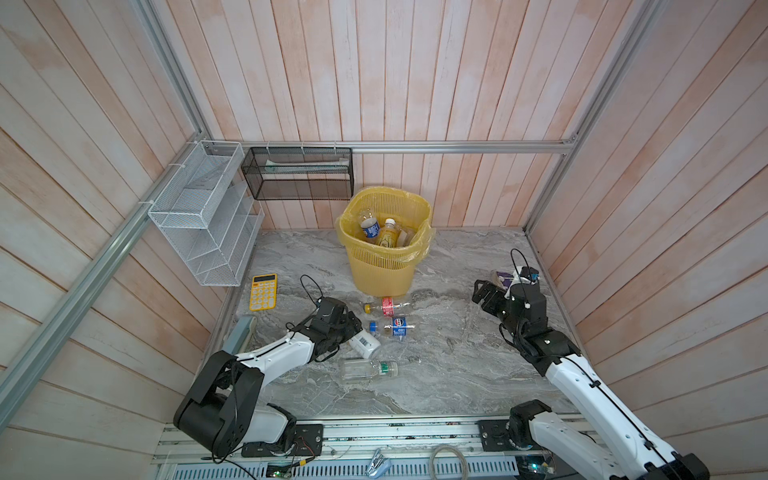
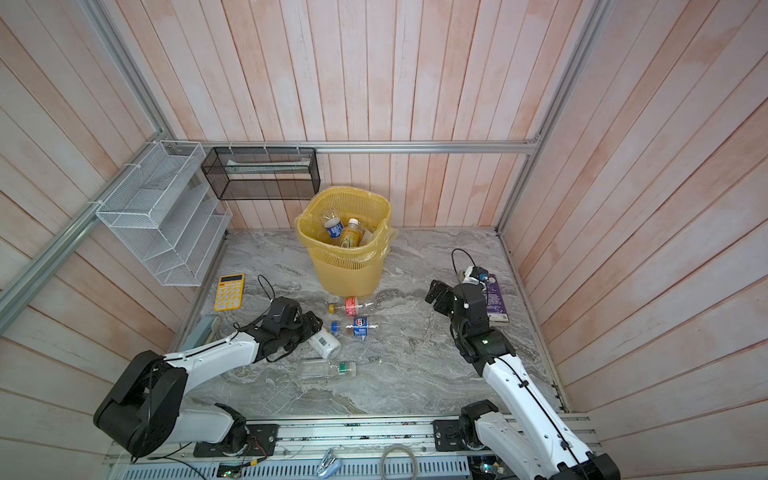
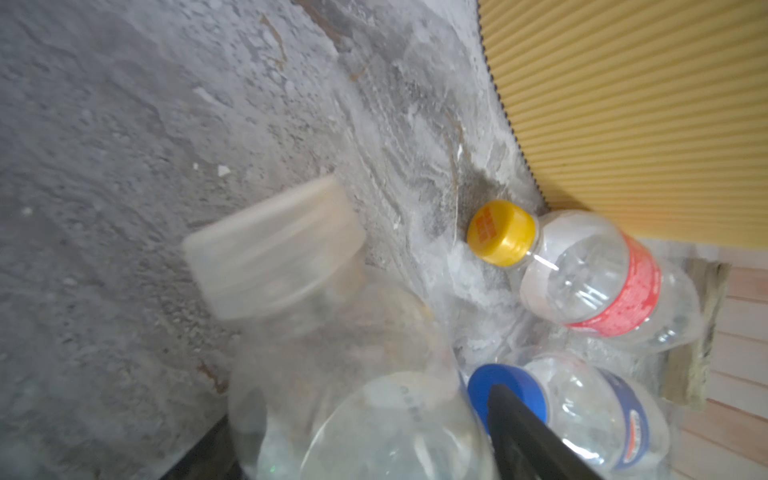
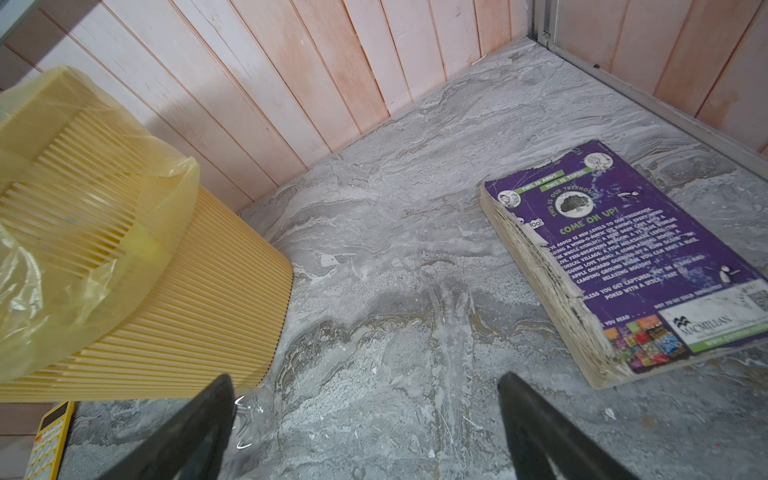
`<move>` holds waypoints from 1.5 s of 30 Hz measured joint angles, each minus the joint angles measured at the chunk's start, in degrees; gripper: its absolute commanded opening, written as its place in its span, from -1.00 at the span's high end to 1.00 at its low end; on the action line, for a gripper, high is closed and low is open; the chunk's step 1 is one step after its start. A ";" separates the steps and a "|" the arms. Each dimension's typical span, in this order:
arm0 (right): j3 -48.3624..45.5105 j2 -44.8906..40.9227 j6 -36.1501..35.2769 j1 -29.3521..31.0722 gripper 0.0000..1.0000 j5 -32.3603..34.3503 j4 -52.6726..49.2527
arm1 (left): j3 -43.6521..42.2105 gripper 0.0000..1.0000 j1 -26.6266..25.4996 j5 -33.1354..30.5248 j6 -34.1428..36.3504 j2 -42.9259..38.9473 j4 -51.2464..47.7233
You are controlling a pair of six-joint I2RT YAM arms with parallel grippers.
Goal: Throw the plastic bottles in the bin
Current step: 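Grasp the white-label bottle with the left gripper and lift it, then carry the white-label bottle over the bin and release it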
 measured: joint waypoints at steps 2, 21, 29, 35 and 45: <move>-0.04 0.00 0.13 0.00 -0.98 0.00 -0.07 | -0.24 -0.48 0.70 0.35 0.11 -0.15 0.44; -1.07 -0.96 0.61 -0.33 -0.98 0.35 -0.22 | -4.02 -0.26 11.19 0.04 1.42 -21.68 0.09; -3.15 -2.64 0.57 -0.50 -0.98 0.66 0.39 | 16.11 -0.21 11.76 -7.85 11.98 -27.61 -1.20; -3.76 -5.16 0.55 -0.74 -0.98 1.14 0.31 | 30.84 -0.15 11.61 -10.32 20.31 -23.12 10.19; -3.74 -7.58 0.55 -0.76 -0.98 1.92 -0.07 | 60.52 -0.96 1.25 -7.06 31.78 5.53 5.53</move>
